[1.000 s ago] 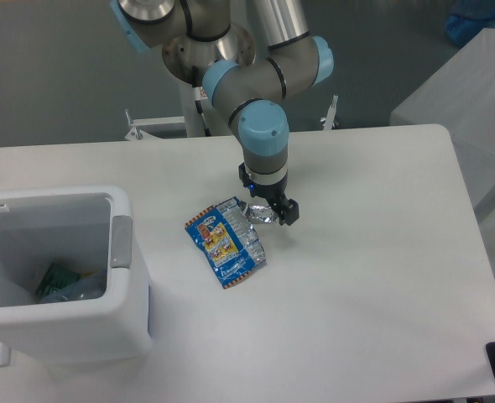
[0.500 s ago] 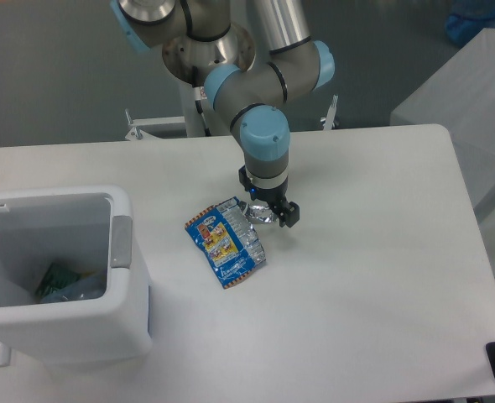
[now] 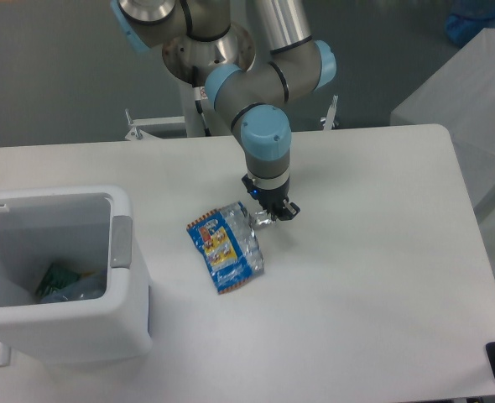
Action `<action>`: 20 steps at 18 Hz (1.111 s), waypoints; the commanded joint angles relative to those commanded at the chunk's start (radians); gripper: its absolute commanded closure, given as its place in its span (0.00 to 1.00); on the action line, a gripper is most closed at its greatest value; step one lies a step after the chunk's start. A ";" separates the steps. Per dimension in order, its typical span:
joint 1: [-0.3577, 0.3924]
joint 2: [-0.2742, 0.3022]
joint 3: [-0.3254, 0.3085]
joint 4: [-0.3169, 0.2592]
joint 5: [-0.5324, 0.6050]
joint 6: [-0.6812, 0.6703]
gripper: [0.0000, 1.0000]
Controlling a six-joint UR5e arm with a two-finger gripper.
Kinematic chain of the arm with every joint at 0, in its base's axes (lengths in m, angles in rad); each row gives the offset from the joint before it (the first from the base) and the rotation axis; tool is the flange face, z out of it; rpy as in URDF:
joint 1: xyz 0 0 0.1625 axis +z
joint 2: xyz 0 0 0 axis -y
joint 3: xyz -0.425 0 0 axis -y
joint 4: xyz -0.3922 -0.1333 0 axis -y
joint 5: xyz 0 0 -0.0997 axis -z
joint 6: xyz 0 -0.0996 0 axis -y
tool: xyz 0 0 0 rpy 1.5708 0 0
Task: Place the trash in the trash can
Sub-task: 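Lift the foil wrapper with the blue snack bag attached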
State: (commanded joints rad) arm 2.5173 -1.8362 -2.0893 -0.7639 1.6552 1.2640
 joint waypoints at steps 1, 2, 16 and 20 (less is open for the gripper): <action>0.000 -0.002 0.003 0.000 0.000 -0.005 1.00; 0.000 0.000 0.006 0.000 0.000 -0.006 1.00; 0.034 0.063 0.208 -0.026 -0.202 -0.268 1.00; 0.044 0.098 0.265 -0.026 -0.282 -0.428 1.00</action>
State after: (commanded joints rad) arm 2.5617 -1.7381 -1.8241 -0.7900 1.3731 0.8365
